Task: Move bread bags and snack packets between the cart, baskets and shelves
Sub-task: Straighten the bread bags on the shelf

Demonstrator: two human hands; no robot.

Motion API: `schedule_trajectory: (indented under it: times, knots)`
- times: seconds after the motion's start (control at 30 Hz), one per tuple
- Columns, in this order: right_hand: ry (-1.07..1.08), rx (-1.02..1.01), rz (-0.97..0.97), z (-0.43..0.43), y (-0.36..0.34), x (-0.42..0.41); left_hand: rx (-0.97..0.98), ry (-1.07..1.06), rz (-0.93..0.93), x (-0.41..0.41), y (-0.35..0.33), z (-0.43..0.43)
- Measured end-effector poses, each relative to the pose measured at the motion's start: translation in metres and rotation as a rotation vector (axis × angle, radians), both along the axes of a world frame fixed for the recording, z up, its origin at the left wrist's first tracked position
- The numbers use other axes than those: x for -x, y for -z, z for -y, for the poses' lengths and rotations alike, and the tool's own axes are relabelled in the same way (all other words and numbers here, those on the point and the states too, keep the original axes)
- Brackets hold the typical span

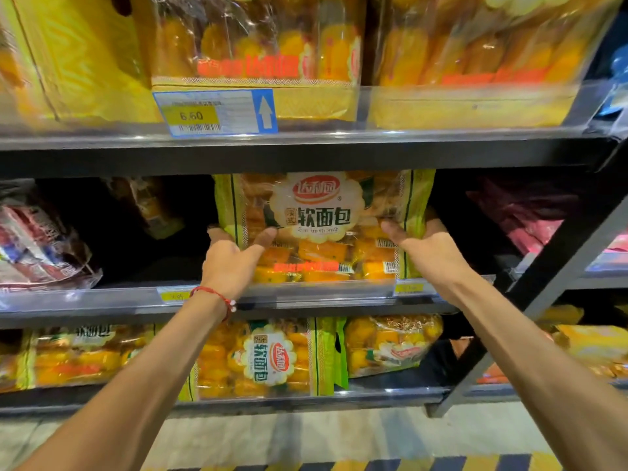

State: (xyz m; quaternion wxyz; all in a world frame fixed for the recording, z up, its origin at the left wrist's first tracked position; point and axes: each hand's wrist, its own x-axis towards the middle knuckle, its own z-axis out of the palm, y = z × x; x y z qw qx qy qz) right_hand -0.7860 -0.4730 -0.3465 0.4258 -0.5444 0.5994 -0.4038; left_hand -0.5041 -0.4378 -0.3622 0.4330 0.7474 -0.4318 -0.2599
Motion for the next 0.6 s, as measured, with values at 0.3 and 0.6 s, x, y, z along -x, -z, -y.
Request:
schedule_trajectory:
  times: [0.3,0.6]
  knots:
    - [0.022,0.003,0.191,0.011,-0.003,-0.014,0.084,-0.017,-0.213,-0.005,-0.003,0.009]
    - [0.116,0.002,0.129,0.006,0.003,-0.013,0.078,-0.055,-0.242,-0.002,0.001,0.011]
